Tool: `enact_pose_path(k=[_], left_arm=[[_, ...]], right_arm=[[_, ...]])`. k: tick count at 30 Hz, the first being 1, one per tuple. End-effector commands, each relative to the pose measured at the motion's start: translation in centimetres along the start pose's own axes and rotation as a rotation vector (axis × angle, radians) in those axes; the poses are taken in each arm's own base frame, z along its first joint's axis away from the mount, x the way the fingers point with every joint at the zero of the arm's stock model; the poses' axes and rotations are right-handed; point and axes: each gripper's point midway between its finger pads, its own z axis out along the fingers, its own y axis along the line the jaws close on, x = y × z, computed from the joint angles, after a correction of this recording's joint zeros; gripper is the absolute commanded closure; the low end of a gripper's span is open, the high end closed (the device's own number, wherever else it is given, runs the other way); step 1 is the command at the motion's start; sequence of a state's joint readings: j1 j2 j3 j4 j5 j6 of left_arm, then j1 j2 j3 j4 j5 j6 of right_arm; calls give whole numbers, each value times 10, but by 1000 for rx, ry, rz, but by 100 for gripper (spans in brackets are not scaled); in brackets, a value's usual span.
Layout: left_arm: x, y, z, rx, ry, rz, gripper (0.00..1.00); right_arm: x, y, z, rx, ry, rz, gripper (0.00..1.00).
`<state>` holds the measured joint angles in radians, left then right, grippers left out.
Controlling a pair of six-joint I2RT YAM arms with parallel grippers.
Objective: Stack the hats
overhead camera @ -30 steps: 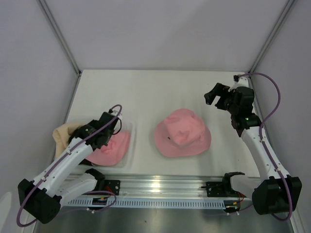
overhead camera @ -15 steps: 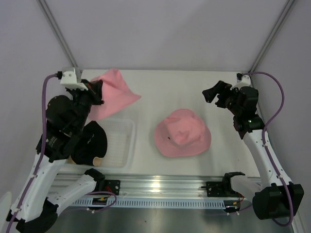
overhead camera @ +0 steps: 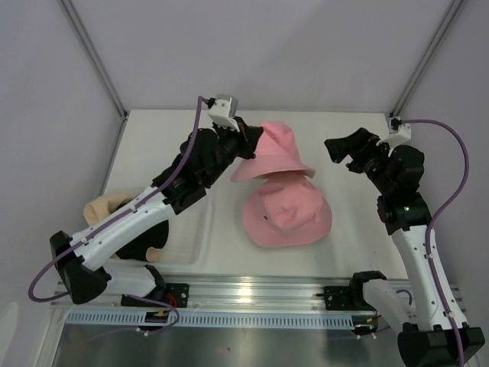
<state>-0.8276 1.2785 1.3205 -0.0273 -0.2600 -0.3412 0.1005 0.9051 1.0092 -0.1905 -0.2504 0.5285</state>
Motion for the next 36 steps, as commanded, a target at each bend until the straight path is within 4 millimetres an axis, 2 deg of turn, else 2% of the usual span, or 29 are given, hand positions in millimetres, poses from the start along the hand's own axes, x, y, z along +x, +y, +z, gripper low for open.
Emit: enact_pose_path(k=[1, 2, 3, 4, 6, 7, 8, 10, 12, 14, 16, 17, 18, 19, 23, 28, 31, 33, 36], left_arm=[[-72, -30, -3, 53, -261, -108, 99], [-68, -39, -1, 70, -253, -115, 99], [-63, -45, 3, 80, -239, -126, 99], [-68, -52, 2, 98, -248, -135, 99], [-63, -73, -1, 174, -235, -116, 99], [-56, -82, -4, 194, -222, -84, 99], [-55, -83, -6, 181, -229, -63, 99], [-40, -90, -11, 178, -210, 29, 99], [-21, -93, -12, 187, -164, 96, 99], [15, -92, -16, 196, -65, 158, 99], [34, -91, -21, 195, -9, 139, 99], [55, -85, -28, 192, 43, 121, 99], [59, -86, -32, 200, 52, 105, 99], [72, -87, -37, 224, 80, 95, 99], [83, -86, -48, 220, 97, 56, 99], [121, -85, -60, 229, 168, 77, 99], [141, -93, -71, 243, 205, 89, 98], [151, -94, -78, 229, 210, 117, 96], [153, -94, -83, 216, 201, 123, 96]], right_arm=[[20, -9, -12, 42, 48, 73, 0], [28, -14, -14, 51, 63, 82, 1], [26, -10, -20, 40, 49, 96, 1], [26, -10, -23, 44, 39, 100, 1], [31, -15, -27, 63, 33, 113, 1], [27, -17, -32, 78, 4, 114, 0], [28, -20, -34, 94, 5, 116, 1], [28, -24, -39, 115, -2, 107, 1], [31, -27, -41, 132, 9, 103, 1], [32, -32, -44, 161, 10, 102, 1], [33, -36, -45, 180, 9, 100, 0], [35, -37, -46, 186, 10, 97, 1], [35, -39, -47, 191, 9, 96, 1], [36, -41, -47, 202, 5, 96, 1], [42, -40, -46, 187, 23, 111, 1], [56, -48, -51, 214, 62, 130, 0], [69, -53, -56, 234, 88, 150, 0], [79, -57, -58, 240, 111, 171, 1], [92, -59, -58, 236, 143, 212, 1]])
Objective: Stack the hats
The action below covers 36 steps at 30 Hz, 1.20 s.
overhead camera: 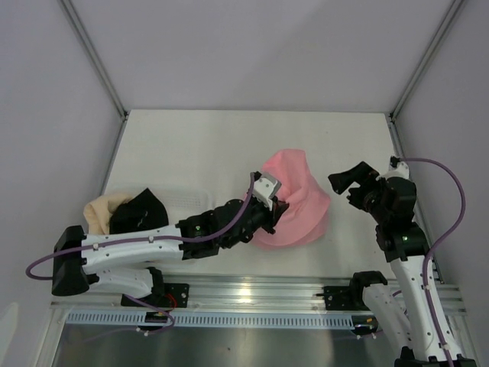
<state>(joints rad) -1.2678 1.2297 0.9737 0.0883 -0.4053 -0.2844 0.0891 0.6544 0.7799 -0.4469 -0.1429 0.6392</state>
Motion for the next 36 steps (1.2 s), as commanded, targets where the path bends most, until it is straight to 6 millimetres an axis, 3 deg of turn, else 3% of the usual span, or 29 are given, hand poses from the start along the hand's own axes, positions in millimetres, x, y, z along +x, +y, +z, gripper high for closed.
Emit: enact_pose_path(k=[1, 8, 12, 17, 22, 23, 24, 26, 27, 28, 29, 30, 32, 33, 35, 36], left_arm=[[-6, -6, -10, -7, -43, -26, 95], [4, -7, -3, -29, -32, -72, 99], [9, -3, -2, -52, -22, -77, 99], [10, 4, -8, -71, -32, -91, 97], [6, 6, -9, -80, -48, -97, 96], [5, 6, -8, -82, -48, -93, 95], [6, 8, -8, -94, -46, -90, 91], [-1, 14, -11, -127, -48, -75, 79], [-10, 22, -15, -167, -67, -78, 54], [-13, 31, -20, -193, -63, -73, 46], [-31, 37, -32, -194, -104, -94, 27], [-40, 51, -37, -211, -123, -111, 18], [-51, 69, -52, -229, -142, -159, 8], [-64, 94, -69, -268, -193, -196, 4], [-65, 113, -84, -282, -223, -270, 1], [-69, 139, -103, -337, -275, -314, 1]], right_arm=[[20, -5, 2, -12, 53, 73, 1], [50, 6, 14, -142, 116, 287, 19], [54, 10, 16, -163, 129, 295, 34], [42, 23, 14, -221, 81, 295, 51], [35, 39, 12, -280, 78, 333, 79], [34, 41, 12, -285, 82, 332, 91], [33, 43, 11, -279, 86, 327, 100], [33, 38, 13, -249, 83, 295, 100], [34, 34, 14, -224, 79, 290, 100], [34, 33, 14, -224, 72, 276, 100], [34, 32, 15, -222, 67, 273, 100], [33, 32, 15, -231, 63, 268, 100], [36, 32, 15, -245, 66, 254, 100], [36, 34, 15, -255, 65, 251, 100], [39, 32, 17, -262, 69, 244, 100], [39, 33, 18, -269, 64, 237, 100]])
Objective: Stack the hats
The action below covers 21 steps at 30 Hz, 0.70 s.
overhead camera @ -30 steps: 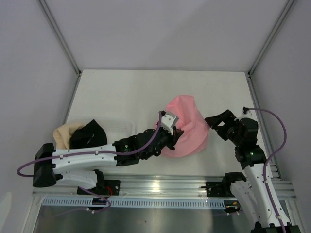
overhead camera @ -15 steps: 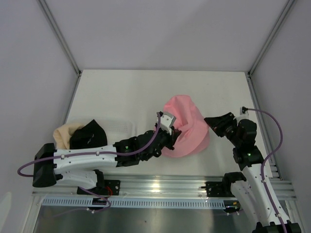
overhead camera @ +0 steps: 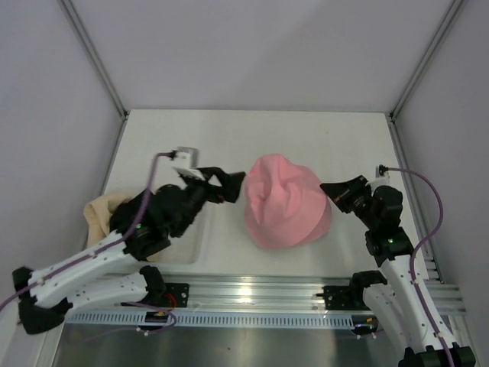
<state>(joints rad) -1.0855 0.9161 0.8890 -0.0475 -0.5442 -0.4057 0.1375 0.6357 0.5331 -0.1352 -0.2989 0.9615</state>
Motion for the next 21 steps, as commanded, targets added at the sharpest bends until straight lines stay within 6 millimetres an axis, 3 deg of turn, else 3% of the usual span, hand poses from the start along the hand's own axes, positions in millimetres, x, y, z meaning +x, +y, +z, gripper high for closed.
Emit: enact_pose_path(k=[1, 2, 3, 4, 6, 7, 14, 19, 21], left_arm=[[-30, 52, -28, -73, -105, -178, 1], [-18, 64, -30, -95, -101, -244, 1], [-21, 83, -31, -137, -133, -290, 1], [0, 90, -33, -119, -95, -324, 1], [8, 101, -32, -130, -92, -440, 4], [30, 107, -28, -143, -48, -459, 4], [82, 92, -1, -60, 108, -604, 7], [92, 74, 13, 51, 156, -658, 11], [95, 72, 19, 65, 169, -664, 13]], right_arm=[[-5, 16, 0, -80, -20, -58, 100], [-4, 15, 0, -81, -23, -59, 100], [-5, 17, 1, -97, -27, -64, 100], [-5, 16, 1, -96, -29, -65, 100], [-5, 14, 3, -99, -33, -74, 100], [-6, 16, 3, -114, -41, -80, 100], [-2, 2, 7, -112, -46, -94, 100], [7, -23, 10, -56, -46, -111, 100], [6, -21, 9, -76, -58, -125, 100]])
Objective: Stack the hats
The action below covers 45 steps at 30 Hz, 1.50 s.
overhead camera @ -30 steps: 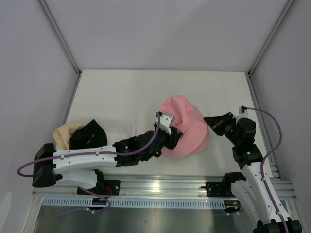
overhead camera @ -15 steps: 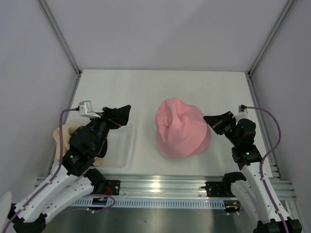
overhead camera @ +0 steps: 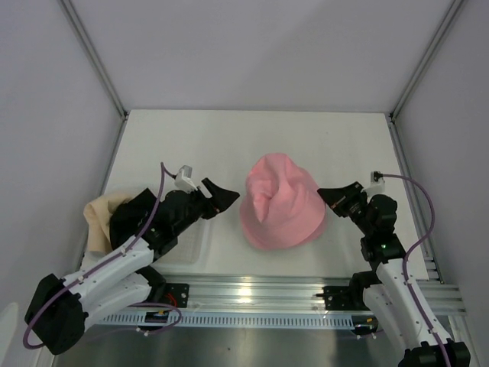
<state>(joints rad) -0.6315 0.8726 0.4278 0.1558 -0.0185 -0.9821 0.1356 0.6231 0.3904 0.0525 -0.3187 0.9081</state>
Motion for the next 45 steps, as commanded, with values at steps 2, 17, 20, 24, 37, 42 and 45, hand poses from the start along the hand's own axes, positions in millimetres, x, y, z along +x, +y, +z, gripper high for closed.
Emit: enact_pose_path(k=[2, 17, 20, 24, 37, 42, 45], left_arm=[[-5, -40, 5, 184, 20, -76, 16], [27, -33, 20, 225, 142, -235, 31], [25, -35, 20, 235, 137, -230, 37], [31, -36, 23, 243, 169, -235, 44], [40, -32, 32, 313, 170, -222, 33], [37, -42, 29, 385, 157, -226, 48], [36, -50, 28, 451, 152, -233, 62]], right_arm=[[-3, -4, -1, -24, -47, -64, 100], [-3, -6, 2, -37, -59, -73, 100], [-1, -9, 4, -32, -47, -71, 100], [1, -11, 5, -27, -41, -64, 100], [3, -15, 6, -13, -33, -71, 100], [3, -16, 6, -7, -33, -71, 100], [4, -17, 6, -5, -31, -72, 100]])
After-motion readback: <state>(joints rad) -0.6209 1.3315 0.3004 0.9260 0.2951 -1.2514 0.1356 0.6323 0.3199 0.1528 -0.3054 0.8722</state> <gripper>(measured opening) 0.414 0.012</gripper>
